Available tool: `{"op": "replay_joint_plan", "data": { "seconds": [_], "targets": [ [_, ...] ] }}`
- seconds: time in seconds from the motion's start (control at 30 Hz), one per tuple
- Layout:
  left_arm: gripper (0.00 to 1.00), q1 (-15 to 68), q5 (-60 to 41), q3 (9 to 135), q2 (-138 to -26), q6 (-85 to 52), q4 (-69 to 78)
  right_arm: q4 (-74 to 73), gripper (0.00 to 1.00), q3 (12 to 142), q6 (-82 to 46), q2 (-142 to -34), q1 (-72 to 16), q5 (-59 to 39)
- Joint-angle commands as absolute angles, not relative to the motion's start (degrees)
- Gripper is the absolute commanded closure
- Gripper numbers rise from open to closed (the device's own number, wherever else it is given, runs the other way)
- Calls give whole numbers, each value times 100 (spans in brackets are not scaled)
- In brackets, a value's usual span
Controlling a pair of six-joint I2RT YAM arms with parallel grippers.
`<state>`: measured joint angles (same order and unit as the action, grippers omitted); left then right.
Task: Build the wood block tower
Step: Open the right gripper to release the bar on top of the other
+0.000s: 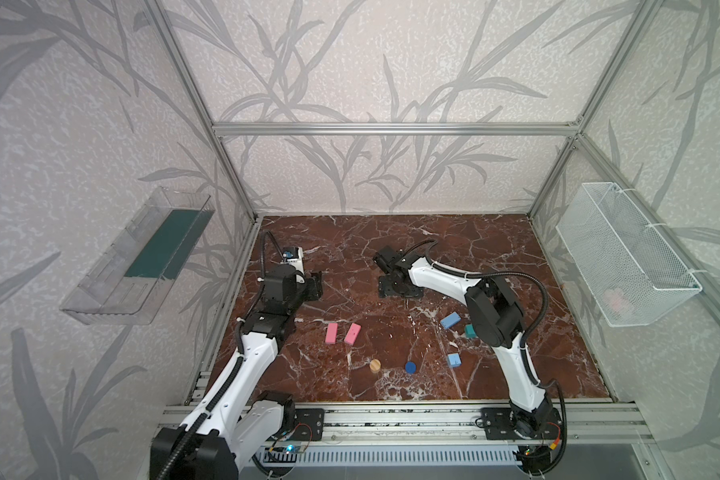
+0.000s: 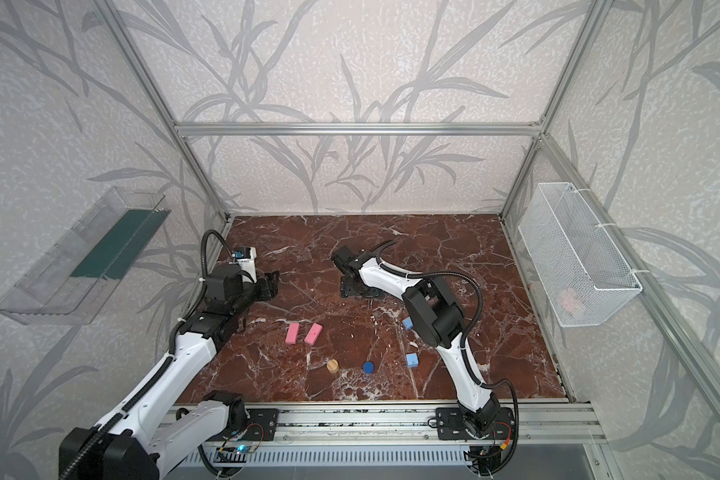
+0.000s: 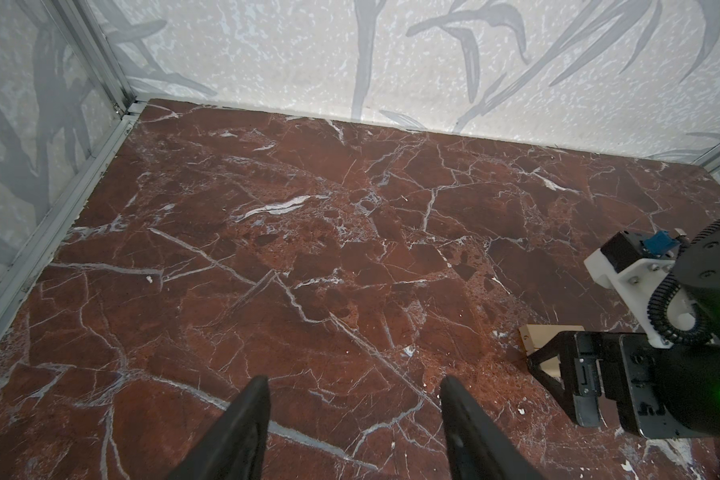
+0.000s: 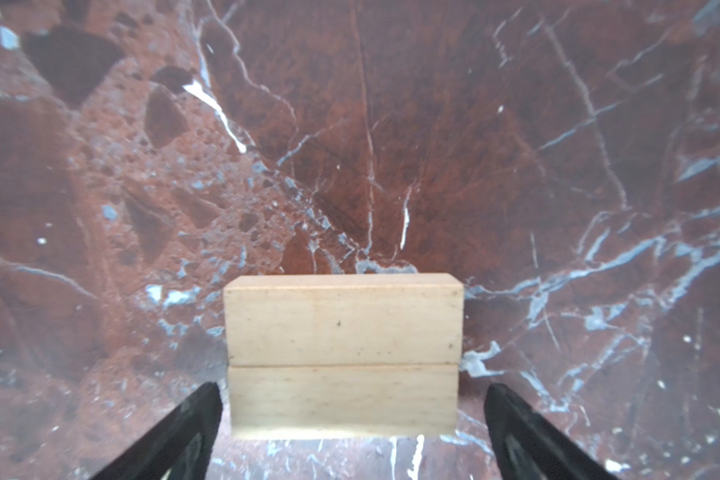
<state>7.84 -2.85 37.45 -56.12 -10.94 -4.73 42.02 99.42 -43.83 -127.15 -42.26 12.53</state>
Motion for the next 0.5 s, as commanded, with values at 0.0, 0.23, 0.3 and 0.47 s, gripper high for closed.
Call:
{"op": "replay_joint_plan", "data": {
  "seconds": [0.0,0.23,0.3,0.47],
  "targets": [
    [36,791,-231,3814,-5504,-1011,-504,4364,1,9967,-4329,-12354,-4235,1341],
    [36,791,-240,3823,-5511,-1002,-505,4356,1,9895,-4285,-12002,-4285,1392],
    [36,792,-246,3821,-5515,-1002,-499,4311,1,9809,-4265,-11810,-4294,1428],
    [36,796,-286,3841,-5533,-1035,-510,4089,1,9369,-4158,-11173,-4323,1595]
  ]
}}
